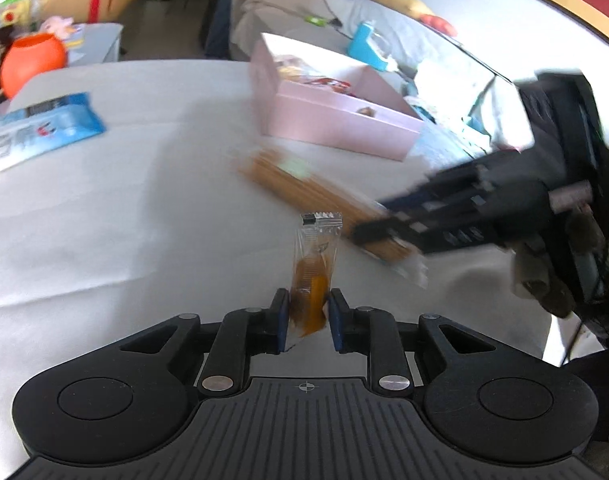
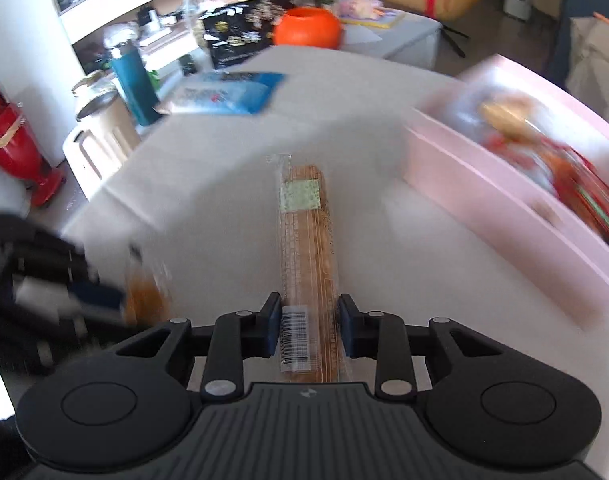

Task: Organize snacks
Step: 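Grasp the long bread stick with right gripper while left gripper grasps orange snack stick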

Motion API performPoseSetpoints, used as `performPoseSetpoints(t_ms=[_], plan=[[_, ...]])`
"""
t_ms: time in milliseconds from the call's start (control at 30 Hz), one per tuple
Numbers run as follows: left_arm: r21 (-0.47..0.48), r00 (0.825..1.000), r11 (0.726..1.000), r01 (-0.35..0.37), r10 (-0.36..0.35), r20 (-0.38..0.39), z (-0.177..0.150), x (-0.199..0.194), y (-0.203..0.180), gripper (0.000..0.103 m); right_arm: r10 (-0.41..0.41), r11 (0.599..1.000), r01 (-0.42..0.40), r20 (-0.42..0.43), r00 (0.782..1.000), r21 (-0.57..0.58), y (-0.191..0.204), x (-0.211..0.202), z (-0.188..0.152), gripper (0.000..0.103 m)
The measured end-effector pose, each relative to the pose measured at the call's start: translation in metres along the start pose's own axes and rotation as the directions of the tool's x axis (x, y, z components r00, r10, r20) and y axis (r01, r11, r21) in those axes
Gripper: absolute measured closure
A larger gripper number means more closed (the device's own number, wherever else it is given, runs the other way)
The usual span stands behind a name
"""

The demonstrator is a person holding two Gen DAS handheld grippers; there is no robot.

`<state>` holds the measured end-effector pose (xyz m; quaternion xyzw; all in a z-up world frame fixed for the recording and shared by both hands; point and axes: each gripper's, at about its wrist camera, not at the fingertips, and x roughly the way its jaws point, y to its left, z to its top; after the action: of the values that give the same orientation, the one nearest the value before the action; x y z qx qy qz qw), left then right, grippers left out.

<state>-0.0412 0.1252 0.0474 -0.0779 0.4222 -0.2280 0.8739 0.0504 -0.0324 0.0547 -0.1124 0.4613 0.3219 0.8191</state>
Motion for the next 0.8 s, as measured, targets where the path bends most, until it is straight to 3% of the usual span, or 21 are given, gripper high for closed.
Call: performPoseSetpoints(t_ms=[267,333,400,500,533,600,733,800], plan=[[0.015,0.995,0.995,-0.094,0.095,-0.036,0.020,0.034,-0.005,0.077,-0.062,0.996,0.061,0.019,0.998,0.068,-0.029,-0.041,-0.064,0.072],[0.007,0.993,0.994,-0.113,0.113,-0.038,0.024,0.040,-0.004,0.075,-0.072,0.995,0.070,0.030,0.997,0.073,-0.030,-0.040,-0.067,0.067],[0.006,0.990,0.991,-0.134,0.135,-0.037,0.026,0.044,-0.005,0.075,-0.091,0.992,0.087,0.044,0.995,0.086,-0.033,-0.036,-0.066,0.054],[0.034,0.985,0.986,-0.162,0.164,-0.047,0.031,0.047,-0.008,0.076,-0.117,0.989,0.108,0.079,0.990,0.100,-0.036,-0.026,-0.060,0.052],[0.055,0.984,0.984,-0.169,0.171,-0.052,0.031,0.048,-0.011,0.076,-0.114,0.989,0.106,0.082,0.990,0.099,-0.035,-0.021,-0.057,0.053],[0.102,0.984,0.982,-0.159,0.166,-0.065,0.030,0.047,-0.021,0.078,-0.111,0.993,0.106,0.088,0.990,0.059,-0.028,-0.018,-0.055,0.072],[0.155,0.987,0.978,-0.138,0.149,-0.062,0.028,0.037,-0.041,0.079,-0.067,0.998,0.065,0.124,0.990,0.019,-0.021,-0.038,-0.060,0.076],[0.176,0.991,0.977,-0.121,0.130,-0.041,0.032,0.028,-0.051,0.079,-0.059,0.998,0.054,0.153,0.986,0.039,-0.024,-0.055,-0.062,0.089]])
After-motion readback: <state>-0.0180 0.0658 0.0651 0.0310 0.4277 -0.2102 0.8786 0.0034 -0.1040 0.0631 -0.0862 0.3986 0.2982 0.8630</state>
